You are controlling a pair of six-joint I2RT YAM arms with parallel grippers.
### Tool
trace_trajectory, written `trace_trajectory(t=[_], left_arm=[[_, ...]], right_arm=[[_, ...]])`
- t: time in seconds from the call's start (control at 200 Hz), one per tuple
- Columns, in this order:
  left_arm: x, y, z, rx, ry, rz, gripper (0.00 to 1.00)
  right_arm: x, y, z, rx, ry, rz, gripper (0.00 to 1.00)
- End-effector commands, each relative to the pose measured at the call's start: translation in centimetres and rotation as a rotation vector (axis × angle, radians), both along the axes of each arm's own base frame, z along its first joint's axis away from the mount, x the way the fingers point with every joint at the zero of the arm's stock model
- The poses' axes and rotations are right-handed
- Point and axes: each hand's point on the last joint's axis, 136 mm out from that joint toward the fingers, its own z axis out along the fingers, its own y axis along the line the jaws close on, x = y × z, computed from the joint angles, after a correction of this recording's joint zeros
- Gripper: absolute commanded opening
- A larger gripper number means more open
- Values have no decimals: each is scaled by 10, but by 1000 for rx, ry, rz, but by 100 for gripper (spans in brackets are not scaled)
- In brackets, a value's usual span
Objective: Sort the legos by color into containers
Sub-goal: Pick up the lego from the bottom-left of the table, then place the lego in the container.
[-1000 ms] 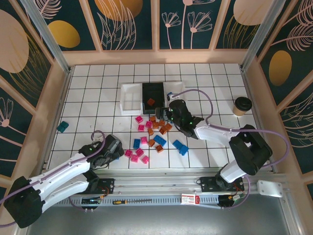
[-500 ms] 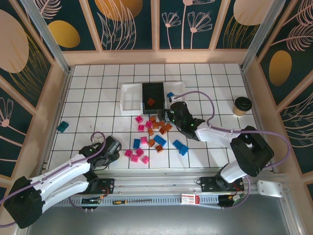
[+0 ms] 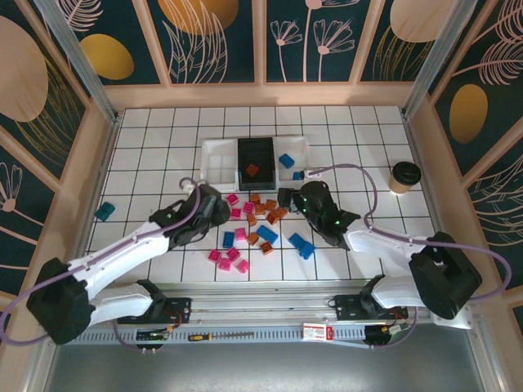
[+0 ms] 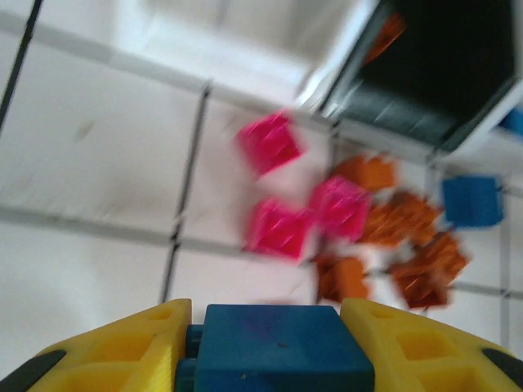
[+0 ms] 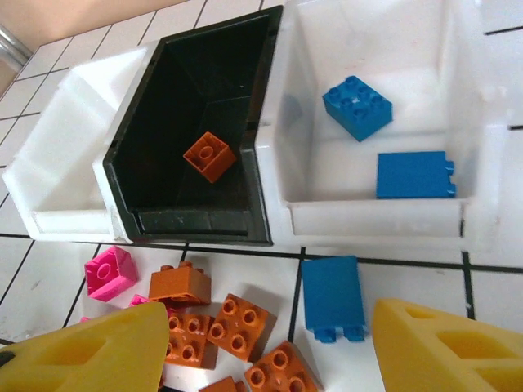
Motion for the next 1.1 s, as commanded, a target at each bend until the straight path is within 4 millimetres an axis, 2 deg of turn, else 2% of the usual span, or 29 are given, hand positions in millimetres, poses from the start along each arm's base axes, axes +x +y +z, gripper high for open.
trace_trajectory(t=[0.0,0.06,0.075,0.09,0.135,0.205,0.315,0.355,0.375,0.48,0.556,0.641,0.761,0.861,0.911,0.991,1.096], left_arm=[[46,-21,42,49,-192,-36,29],[65,-36,59,47,-248,-56,30],[67,-38,57,54,-252,-62,30],[74,-44,67,43,-277,-64,30],[88,-56,79,40,-310,-72,30],[110,-76,87,42,-338,-97,30],[139,-115,88,20,-342,-163,30],[149,-129,77,24,-326,-187,30],[154,-135,79,15,-330,-196,30],[174,-169,63,-17,-305,-252,30],[188,-189,44,-22,-270,-278,30],[202,-207,32,-28,-249,-296,30],[219,-223,23,-31,-244,-298,33],[230,-225,14,2,-232,-281,40],[232,-226,11,11,-229,-278,46],[234,-227,14,9,-233,-278,64],[233,-229,36,-23,-267,-281,80]], right_arm=[[-4,-19,6,17,-18,-69,67],[-8,-26,6,12,-20,-85,67],[-9,-28,5,12,-19,-89,67],[-10,-30,5,10,-19,-93,67],[-13,-34,5,10,-16,-101,67],[-17,-41,4,10,-15,-116,67],[-23,-53,3,8,-13,-147,67],[-25,-56,2,5,-11,-155,67],[-26,-58,2,7,-10,-158,67],[-31,-64,-3,10,1,-172,67],[-34,-66,-7,14,11,-179,67],[-36,-68,-10,11,22,-181,67],[-39,-71,-14,-1,35,-186,67],[-41,-73,-14,2,39,-185,67],[-42,-72,-13,8,39,-180,67],[-44,-70,-14,10,42,-160,68],[-46,-64,-16,14,58,-130,69]])
